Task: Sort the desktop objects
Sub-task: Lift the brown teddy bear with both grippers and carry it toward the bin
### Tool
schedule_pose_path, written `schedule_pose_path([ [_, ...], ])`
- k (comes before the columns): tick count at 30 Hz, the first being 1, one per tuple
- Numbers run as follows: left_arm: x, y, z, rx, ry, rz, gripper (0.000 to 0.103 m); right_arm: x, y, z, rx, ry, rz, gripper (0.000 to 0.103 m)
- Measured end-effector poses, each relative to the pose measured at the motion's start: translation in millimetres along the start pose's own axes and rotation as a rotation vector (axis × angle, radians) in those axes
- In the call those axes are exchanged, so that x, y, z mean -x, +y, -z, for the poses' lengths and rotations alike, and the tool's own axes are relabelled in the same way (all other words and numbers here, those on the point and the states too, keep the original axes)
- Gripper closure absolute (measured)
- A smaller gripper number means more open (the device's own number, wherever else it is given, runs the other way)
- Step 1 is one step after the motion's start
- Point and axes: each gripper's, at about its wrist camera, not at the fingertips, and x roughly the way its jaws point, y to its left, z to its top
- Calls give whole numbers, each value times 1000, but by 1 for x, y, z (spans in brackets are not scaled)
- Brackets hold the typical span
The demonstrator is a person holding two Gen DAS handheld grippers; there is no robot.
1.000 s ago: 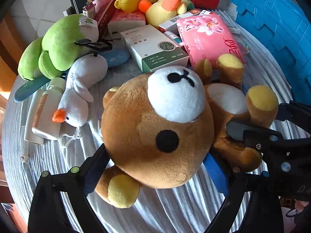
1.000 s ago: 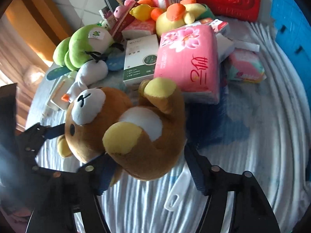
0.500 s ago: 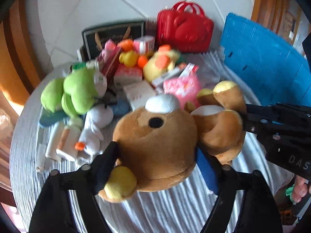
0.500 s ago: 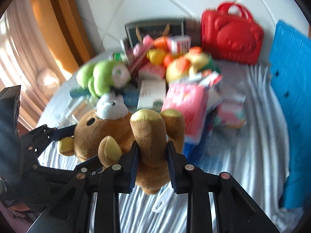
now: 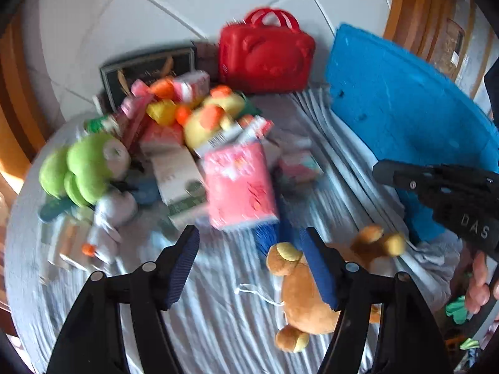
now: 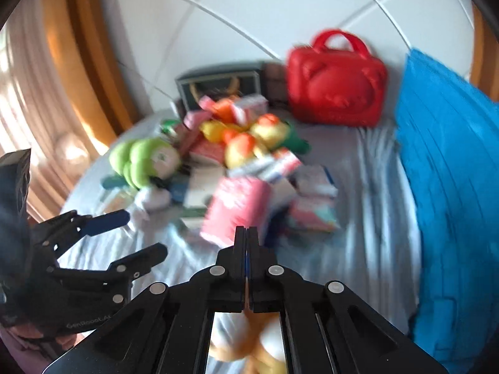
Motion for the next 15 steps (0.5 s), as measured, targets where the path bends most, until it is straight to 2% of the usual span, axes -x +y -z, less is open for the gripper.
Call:
schedule_pose_path([
  [2,-11,-12,18,24,44,33,36,-2,-22,22,-18,39,14,78],
  [3,-16,-18,28,35,71,48,36,-3,-33,34,-33,58,23,42],
  [4,-21,-24,38,44,95,57,36,-4,-42,44,-46,77,34,14],
  [10,-3,-59,64,56,83,56,35,15,-84,93,-125,109,26,12],
  [12,6,-74,66,9,65,55,35,25,-96,105,-160,103,15,9],
  [15,-1,-98,71,-75,92,47,29,27,-106,118,-204,130,5,7],
])
